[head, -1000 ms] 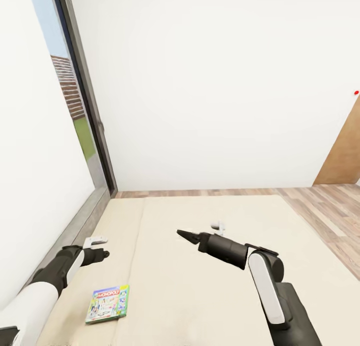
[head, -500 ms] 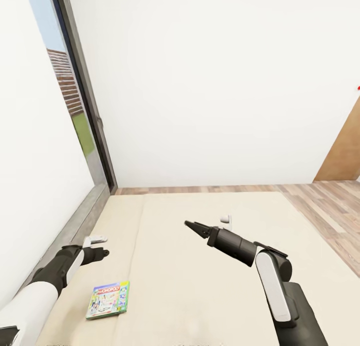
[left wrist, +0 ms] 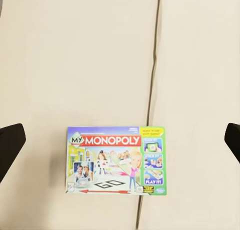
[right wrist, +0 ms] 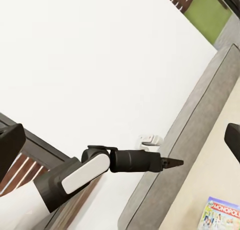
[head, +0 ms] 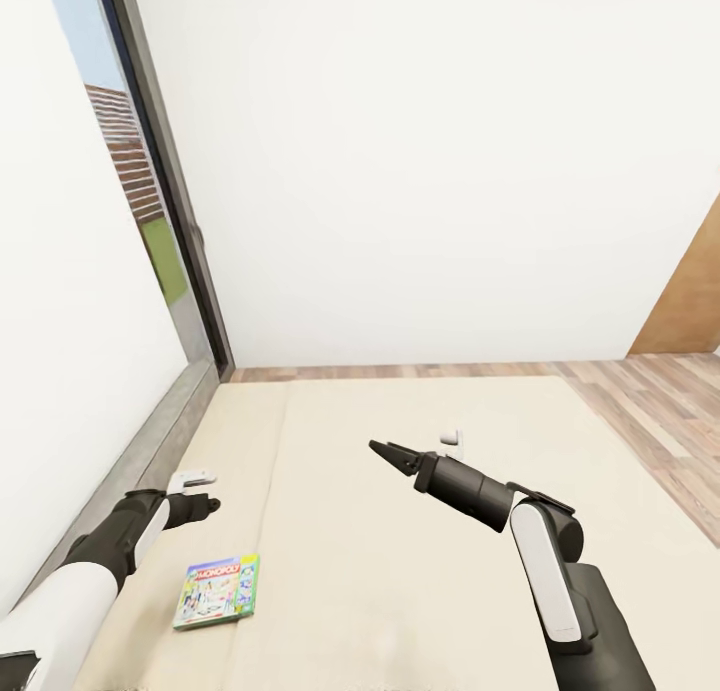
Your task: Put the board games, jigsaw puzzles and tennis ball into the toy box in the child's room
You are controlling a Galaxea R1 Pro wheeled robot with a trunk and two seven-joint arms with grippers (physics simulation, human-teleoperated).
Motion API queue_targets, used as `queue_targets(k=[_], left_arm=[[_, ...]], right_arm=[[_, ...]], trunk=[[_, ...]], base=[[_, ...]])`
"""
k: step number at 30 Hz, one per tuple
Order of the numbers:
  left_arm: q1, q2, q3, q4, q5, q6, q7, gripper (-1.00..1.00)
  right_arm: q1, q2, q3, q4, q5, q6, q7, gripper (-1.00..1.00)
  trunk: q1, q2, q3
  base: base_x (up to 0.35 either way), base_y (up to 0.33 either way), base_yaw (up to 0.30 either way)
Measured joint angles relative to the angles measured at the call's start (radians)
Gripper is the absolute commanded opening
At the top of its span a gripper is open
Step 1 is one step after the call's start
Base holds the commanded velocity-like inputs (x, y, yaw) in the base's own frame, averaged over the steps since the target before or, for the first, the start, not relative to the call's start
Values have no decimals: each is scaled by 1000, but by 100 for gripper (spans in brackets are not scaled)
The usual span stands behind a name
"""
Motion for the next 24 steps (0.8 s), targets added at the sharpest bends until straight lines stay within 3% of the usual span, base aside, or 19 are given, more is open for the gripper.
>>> queue_targets(k=[18,20,24], left_arm=[[0,12,8,1,10,-1,-20,100],[-1,23,9,1,11,0,-48,100],[-1,65,13,2,12,0,-195,100]], right_arm=[[1,0,-1,1,0,-1,0,100],[1,0,-1,1,0,-2,0,100],[1,0,0,1,0,-2,0,100]], trunk=[[0,0,-30],[0,0,-33],[0,0,-40]], base=[[0,0,0],[0,0,0],[0,0,0]])
